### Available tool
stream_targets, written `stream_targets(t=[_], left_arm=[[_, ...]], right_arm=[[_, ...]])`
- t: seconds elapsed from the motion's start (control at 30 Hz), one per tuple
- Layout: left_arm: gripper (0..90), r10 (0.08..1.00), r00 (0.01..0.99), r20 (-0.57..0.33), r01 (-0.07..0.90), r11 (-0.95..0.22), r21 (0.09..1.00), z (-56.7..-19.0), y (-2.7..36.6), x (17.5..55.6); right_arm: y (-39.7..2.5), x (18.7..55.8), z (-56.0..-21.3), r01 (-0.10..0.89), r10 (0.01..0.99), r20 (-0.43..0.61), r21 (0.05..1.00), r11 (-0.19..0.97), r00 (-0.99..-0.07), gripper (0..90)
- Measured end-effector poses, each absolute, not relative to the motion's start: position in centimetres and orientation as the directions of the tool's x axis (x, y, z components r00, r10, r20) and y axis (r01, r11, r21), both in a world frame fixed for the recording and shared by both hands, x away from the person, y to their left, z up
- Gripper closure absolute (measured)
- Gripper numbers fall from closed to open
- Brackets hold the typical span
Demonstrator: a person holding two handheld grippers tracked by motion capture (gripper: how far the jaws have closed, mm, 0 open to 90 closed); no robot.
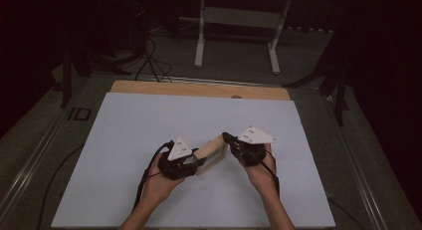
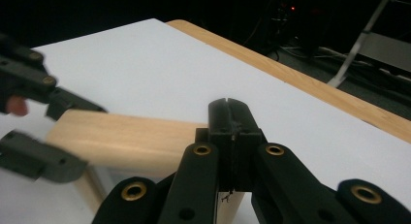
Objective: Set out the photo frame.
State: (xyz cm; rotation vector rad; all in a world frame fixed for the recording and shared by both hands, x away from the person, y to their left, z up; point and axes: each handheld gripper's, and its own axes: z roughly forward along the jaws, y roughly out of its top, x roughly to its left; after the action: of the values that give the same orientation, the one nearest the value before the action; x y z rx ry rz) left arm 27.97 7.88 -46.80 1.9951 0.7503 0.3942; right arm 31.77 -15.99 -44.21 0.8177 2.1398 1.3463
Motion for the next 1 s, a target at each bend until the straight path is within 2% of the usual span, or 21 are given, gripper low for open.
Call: stream_targets(t=[0.87,1.0], left_arm=[[60.0,0.631,0.776,-0.01,0.318,-0.378,0.869,-47.1,8.1,27.7],[54.8,0.646,0.763,-0.005,0.323,-0.376,0.869,-47.2,8.1,27.7]], right_arm=[[-15.0,35.2,-45.1,0.301,0.732,-0.057,0.888,0.348,-0.679,90.0],[-15.0,35.1,-45.1,0.304,0.731,-0.058,0.885,0.353,-0.68,90.0]])
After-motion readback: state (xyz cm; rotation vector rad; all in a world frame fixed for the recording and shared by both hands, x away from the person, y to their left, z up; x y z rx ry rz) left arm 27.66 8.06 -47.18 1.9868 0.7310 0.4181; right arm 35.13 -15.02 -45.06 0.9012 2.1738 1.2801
